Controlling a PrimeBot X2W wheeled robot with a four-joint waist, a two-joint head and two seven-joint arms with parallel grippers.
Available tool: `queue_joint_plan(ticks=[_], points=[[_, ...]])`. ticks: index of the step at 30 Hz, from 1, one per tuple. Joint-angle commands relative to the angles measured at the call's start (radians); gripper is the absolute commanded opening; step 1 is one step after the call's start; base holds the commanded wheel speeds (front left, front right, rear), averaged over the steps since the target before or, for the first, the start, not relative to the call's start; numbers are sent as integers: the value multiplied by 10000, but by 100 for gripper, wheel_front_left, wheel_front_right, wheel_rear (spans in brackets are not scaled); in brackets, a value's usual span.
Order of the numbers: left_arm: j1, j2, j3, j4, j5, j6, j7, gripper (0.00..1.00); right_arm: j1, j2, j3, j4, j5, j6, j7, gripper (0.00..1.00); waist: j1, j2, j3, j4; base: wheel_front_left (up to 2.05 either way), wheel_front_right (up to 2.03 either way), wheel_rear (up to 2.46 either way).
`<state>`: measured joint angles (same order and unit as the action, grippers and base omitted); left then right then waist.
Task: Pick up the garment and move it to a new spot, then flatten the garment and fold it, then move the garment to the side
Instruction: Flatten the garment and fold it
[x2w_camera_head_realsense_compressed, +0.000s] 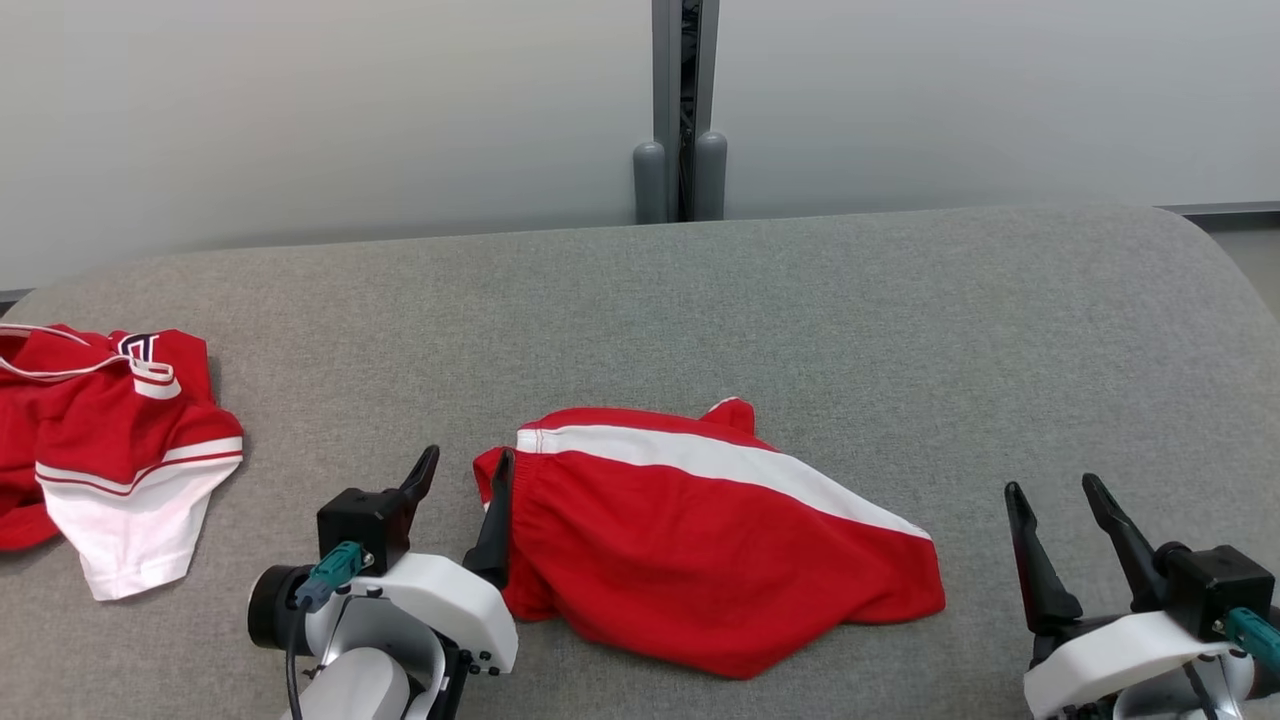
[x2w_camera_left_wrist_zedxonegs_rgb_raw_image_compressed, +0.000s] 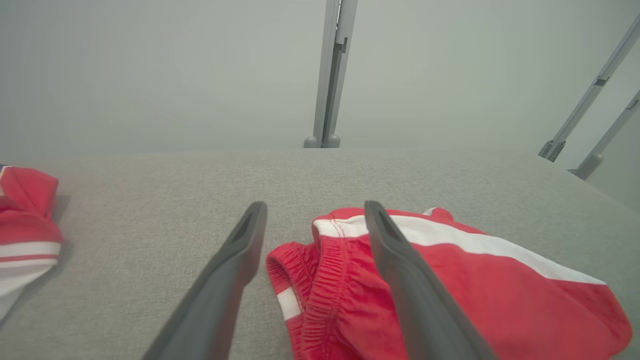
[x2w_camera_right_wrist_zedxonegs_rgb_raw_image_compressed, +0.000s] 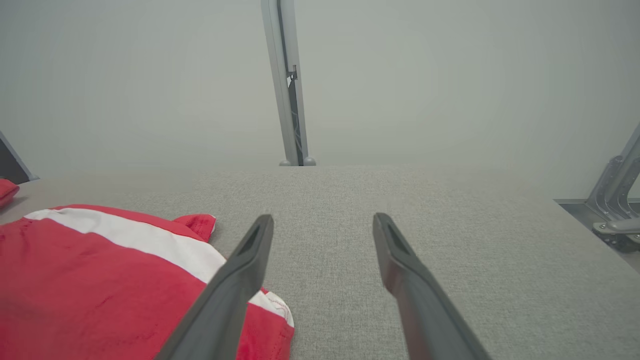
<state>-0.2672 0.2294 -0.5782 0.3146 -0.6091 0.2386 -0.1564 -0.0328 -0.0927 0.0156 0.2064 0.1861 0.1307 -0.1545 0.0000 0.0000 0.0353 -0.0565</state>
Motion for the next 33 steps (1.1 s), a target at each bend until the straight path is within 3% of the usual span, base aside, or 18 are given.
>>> queue_joint_plan(ticks=[1, 16, 33], points=[[-162, 26, 39, 66, -14, -5, -60, 100, -83, -33, -41, -128, 17, 1, 70, 100, 0, 0, 9, 12, 0, 0, 0], [164, 51, 246, 79, -3, 280, -640, 100, -517, 119, -70, -1274, -224, 1, 827, 100, 0, 0, -136, 463, 0, 0, 0], [1652, 633, 816, -1441, 43, 928, -994, 100, -166, 332, -274, -1520, -310, 1, 924, 100, 0, 0, -445, 746, 0, 0, 0]])
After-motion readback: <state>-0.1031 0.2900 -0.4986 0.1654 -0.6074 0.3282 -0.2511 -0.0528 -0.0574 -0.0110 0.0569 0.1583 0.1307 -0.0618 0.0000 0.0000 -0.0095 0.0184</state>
